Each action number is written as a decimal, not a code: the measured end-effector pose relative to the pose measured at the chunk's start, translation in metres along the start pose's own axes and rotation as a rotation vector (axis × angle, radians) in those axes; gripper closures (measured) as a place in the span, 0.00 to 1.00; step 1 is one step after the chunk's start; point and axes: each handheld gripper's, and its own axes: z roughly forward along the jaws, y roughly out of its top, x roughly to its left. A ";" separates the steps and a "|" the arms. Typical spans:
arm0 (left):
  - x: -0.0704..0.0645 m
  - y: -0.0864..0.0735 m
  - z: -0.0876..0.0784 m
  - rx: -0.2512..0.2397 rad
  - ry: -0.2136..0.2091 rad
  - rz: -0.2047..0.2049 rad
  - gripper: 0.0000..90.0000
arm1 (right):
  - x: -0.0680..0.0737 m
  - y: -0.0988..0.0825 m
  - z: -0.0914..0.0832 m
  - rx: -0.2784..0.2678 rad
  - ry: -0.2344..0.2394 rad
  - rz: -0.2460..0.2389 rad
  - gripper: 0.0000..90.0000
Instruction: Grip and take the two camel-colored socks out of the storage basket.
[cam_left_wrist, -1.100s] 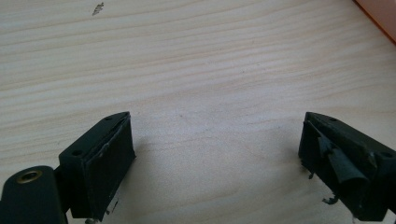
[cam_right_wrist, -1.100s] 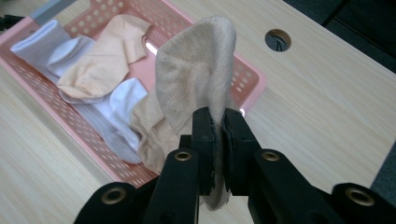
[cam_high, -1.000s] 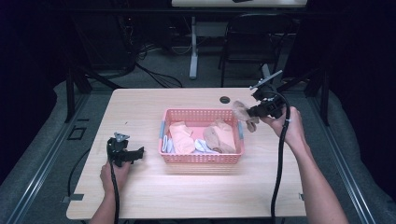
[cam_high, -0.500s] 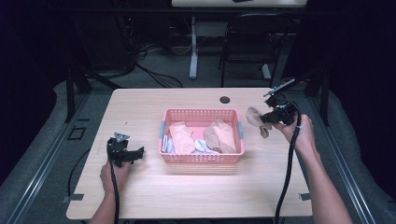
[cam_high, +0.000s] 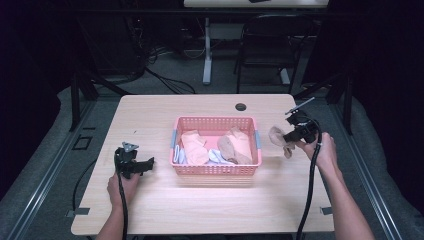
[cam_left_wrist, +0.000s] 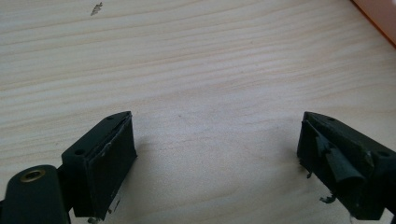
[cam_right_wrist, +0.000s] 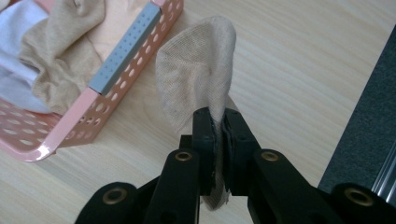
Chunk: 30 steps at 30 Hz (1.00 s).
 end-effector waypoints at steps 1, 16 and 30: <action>0.000 0.000 0.000 0.000 0.000 0.001 0.12 | -0.001 -0.001 0.003 0.008 -0.003 0.000 0.94; 0.000 0.000 0.000 0.000 0.001 0.000 0.12 | -0.008 -0.006 0.032 0.043 0.025 0.051 0.42; 0.000 0.000 0.000 0.003 -0.001 0.002 0.12 | 0.003 0.002 0.007 -0.028 0.097 0.015 0.00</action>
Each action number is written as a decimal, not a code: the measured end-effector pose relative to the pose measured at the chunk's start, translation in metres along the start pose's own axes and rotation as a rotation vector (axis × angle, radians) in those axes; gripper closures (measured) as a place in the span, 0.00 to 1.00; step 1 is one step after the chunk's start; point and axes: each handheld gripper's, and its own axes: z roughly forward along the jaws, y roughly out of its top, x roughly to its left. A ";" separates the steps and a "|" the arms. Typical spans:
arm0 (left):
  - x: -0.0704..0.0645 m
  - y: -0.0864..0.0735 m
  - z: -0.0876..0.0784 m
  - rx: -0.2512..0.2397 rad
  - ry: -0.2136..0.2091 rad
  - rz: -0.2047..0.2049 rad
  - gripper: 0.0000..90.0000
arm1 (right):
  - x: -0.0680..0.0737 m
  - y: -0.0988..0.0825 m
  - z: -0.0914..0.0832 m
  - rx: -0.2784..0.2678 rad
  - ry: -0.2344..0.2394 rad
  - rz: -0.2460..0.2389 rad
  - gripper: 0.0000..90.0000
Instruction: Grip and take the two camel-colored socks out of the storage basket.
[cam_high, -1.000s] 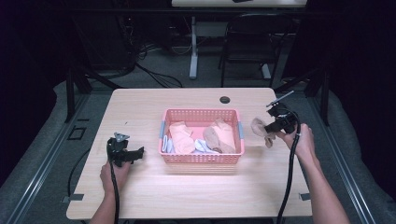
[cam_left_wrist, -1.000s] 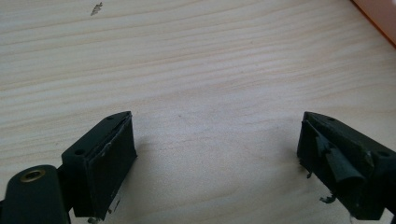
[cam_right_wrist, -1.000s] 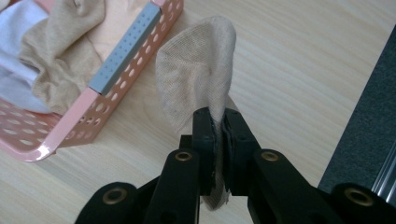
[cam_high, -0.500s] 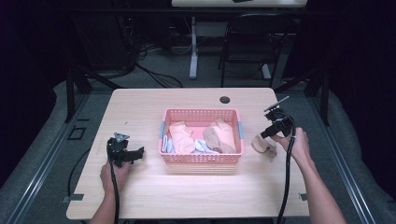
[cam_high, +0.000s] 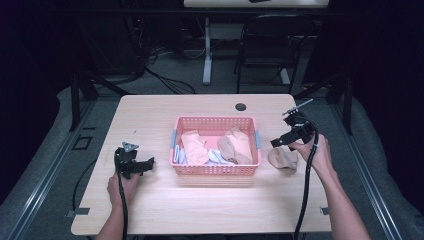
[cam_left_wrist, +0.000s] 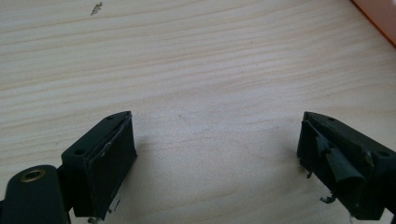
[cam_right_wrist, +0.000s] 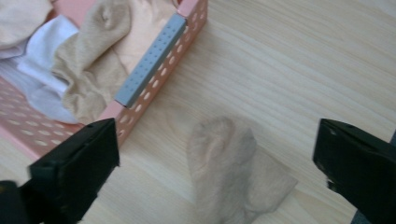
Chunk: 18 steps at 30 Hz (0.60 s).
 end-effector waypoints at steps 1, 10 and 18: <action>0.000 0.000 0.000 0.000 0.000 0.000 0.12 | 0.002 0.000 -0.001 -0.020 -0.001 0.000 0.00; 0.000 0.000 0.000 0.000 0.000 0.000 0.12 | 0.015 0.006 -0.008 -0.075 0.051 -0.018 0.00; 0.000 0.000 0.000 0.000 0.000 -0.001 0.12 | 0.028 0.014 -0.014 -0.100 0.069 -0.043 0.00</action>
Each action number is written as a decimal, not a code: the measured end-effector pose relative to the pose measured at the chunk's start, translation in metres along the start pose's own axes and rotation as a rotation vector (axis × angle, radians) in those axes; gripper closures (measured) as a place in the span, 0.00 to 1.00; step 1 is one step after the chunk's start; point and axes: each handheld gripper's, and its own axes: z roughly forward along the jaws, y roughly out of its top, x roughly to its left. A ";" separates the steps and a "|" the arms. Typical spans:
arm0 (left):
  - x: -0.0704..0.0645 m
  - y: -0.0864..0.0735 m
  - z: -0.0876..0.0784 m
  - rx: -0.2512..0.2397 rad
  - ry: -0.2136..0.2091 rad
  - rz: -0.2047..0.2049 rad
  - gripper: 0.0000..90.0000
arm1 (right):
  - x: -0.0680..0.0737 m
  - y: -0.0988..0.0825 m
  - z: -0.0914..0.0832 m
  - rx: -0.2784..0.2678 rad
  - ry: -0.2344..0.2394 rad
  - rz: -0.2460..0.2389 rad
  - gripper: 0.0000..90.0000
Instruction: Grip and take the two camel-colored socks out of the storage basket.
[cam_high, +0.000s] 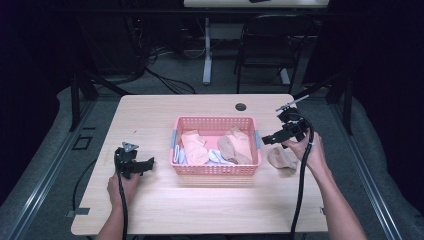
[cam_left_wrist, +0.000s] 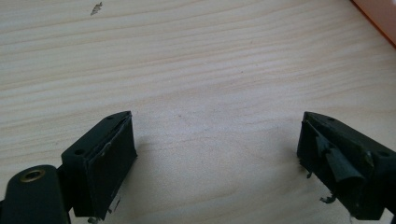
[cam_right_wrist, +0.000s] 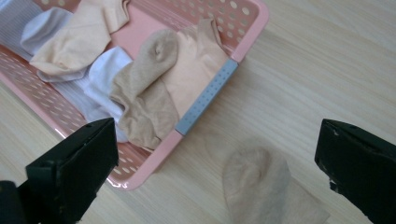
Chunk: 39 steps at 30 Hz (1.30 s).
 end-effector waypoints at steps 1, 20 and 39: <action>0.000 0.000 0.000 0.000 0.000 0.000 0.12 | 0.002 0.001 0.000 -0.006 0.004 -0.002 0.00; 0.000 0.000 0.000 0.000 0.000 0.000 0.12 | 0.052 0.024 0.038 0.052 0.066 -0.111 0.00; 0.000 0.000 0.000 0.000 0.000 0.001 0.12 | 0.072 0.024 0.099 0.228 0.085 -0.157 0.17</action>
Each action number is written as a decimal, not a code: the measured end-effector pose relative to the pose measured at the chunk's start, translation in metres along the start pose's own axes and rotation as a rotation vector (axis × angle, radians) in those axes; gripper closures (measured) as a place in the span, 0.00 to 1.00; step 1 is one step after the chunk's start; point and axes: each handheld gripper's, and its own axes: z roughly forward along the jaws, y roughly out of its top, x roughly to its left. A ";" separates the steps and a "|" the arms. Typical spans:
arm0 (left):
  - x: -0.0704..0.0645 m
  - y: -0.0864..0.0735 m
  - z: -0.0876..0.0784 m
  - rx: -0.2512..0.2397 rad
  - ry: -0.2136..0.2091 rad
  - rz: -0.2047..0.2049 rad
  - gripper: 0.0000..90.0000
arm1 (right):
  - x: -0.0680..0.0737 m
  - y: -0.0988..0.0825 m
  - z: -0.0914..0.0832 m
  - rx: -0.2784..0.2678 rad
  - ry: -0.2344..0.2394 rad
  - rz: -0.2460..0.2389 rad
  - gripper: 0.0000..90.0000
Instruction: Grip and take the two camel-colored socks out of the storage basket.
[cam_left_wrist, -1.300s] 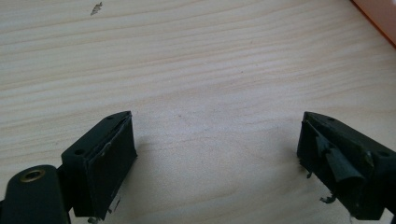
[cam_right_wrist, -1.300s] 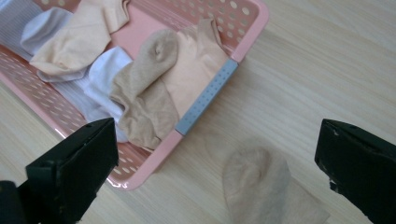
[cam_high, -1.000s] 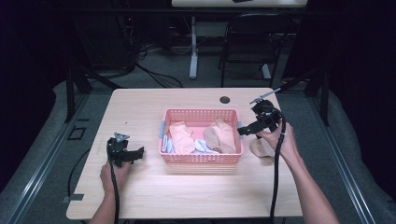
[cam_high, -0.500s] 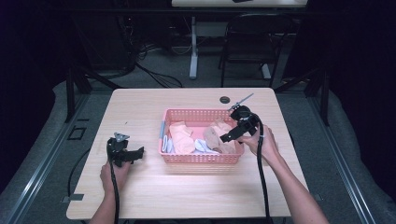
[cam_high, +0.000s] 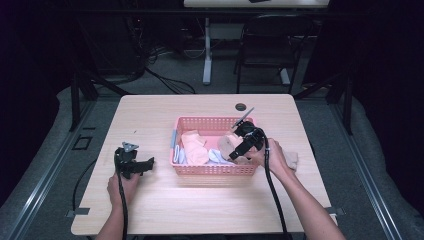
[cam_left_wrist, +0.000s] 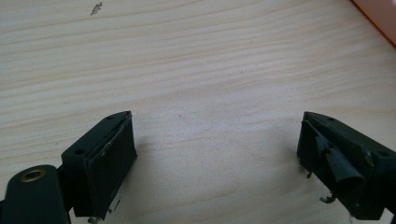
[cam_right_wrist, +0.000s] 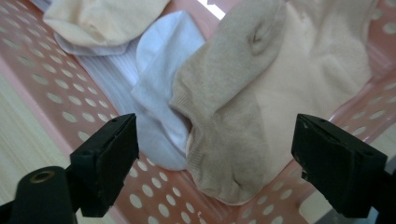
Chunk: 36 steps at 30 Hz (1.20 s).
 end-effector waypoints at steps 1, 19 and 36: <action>0.000 0.000 0.000 0.000 0.000 0.000 0.12 | 0.000 0.001 0.003 0.027 -0.002 -0.009 0.22; 0.000 0.000 0.000 0.000 0.000 0.000 0.12 | 0.006 0.010 0.037 0.222 -0.065 -0.001 0.66; 0.000 0.000 0.000 0.000 0.000 0.000 0.12 | 0.002 0.008 0.028 0.170 -0.049 0.016 0.94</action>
